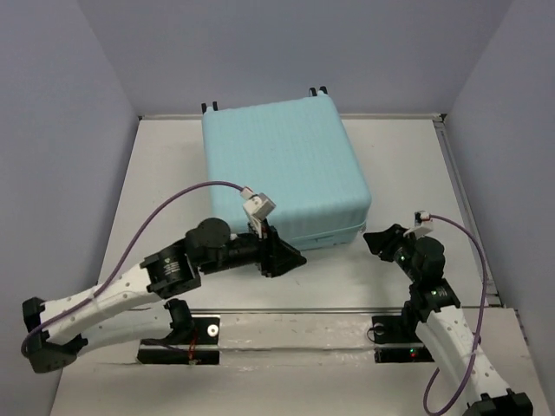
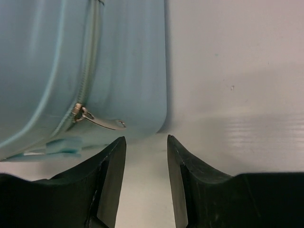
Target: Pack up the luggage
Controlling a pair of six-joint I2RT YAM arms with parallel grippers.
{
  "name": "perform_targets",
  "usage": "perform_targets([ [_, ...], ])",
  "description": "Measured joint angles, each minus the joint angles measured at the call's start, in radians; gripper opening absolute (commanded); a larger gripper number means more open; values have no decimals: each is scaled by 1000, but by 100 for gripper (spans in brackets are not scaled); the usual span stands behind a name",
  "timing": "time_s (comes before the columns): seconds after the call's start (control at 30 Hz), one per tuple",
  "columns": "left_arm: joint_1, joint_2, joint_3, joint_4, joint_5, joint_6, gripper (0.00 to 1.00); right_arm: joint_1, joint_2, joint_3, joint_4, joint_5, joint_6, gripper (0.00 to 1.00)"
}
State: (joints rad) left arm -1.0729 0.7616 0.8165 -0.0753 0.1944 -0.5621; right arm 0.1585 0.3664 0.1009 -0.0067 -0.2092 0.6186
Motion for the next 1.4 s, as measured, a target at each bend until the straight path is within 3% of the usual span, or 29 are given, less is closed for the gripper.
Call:
perform_targets([
  [0.07,-95,76,-12,38,-45,-1,45,0,63,0,16,-21,-16,46],
  [0.13,-121,134,-42,71,-80,-7,44,0,110,0,35,-45,-32,46],
  [0.4,-124,293,-118,203,-190,-31,43,0,139,2,154,-76,-100,47],
  [0.8,-126,452,-201,334,-318,-82,41,0,353,10,341,-197,-234,49],
  [1.13,-132,467,-222,392,-417,-98,42,6,267,-3,382,-213,-309,45],
  [1.33,-137,467,-235,414,-456,-108,42,7,288,-3,410,-221,-312,29],
  [1.4,-137,467,-235,418,-472,-118,42,7,301,-3,428,-221,-313,19],
])
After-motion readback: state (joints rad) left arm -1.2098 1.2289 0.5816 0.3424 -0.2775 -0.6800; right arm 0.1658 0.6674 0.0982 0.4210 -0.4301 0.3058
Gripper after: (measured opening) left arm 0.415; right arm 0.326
